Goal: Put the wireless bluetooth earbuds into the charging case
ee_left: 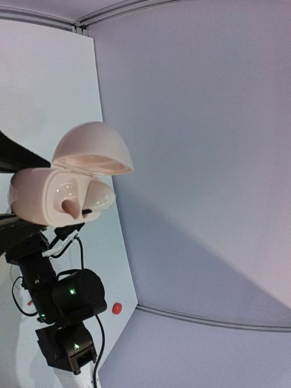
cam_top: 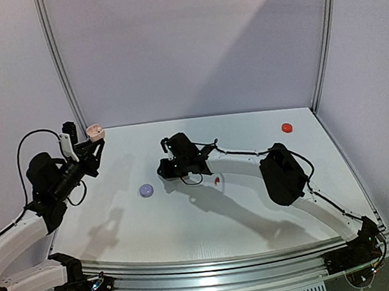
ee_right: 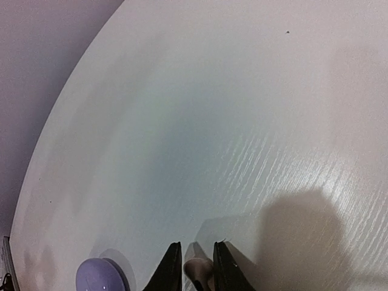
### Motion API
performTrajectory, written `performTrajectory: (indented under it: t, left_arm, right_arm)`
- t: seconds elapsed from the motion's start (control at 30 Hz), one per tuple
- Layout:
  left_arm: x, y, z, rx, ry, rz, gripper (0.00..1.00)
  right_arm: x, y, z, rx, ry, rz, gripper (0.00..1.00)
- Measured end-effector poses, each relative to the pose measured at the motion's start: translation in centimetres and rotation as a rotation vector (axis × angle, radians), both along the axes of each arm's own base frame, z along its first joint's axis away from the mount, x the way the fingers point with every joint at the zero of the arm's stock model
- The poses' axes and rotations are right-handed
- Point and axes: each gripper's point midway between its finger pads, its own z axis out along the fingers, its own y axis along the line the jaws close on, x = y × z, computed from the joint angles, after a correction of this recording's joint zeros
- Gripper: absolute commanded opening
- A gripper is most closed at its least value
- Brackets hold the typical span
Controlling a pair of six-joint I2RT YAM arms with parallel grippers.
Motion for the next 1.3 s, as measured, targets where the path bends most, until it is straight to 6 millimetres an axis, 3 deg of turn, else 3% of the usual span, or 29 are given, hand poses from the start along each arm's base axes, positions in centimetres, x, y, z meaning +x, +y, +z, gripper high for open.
performTrajectory:
  t: [0.63,1.3]
  left_arm:
    - [-0.3,0.1,-0.4,0.005,0.021,-0.002,0.00]
    - [-0.6,-0.3,-0.5,0.007,0.025,-0.028,0.00]
  right_arm:
    - [-6.8,-1.3,0.0,-0.254,-0.083,0.198,0.13]
    - [-12.1,-9.1,-0.3,-0.391,0.032,0.184,0.20]
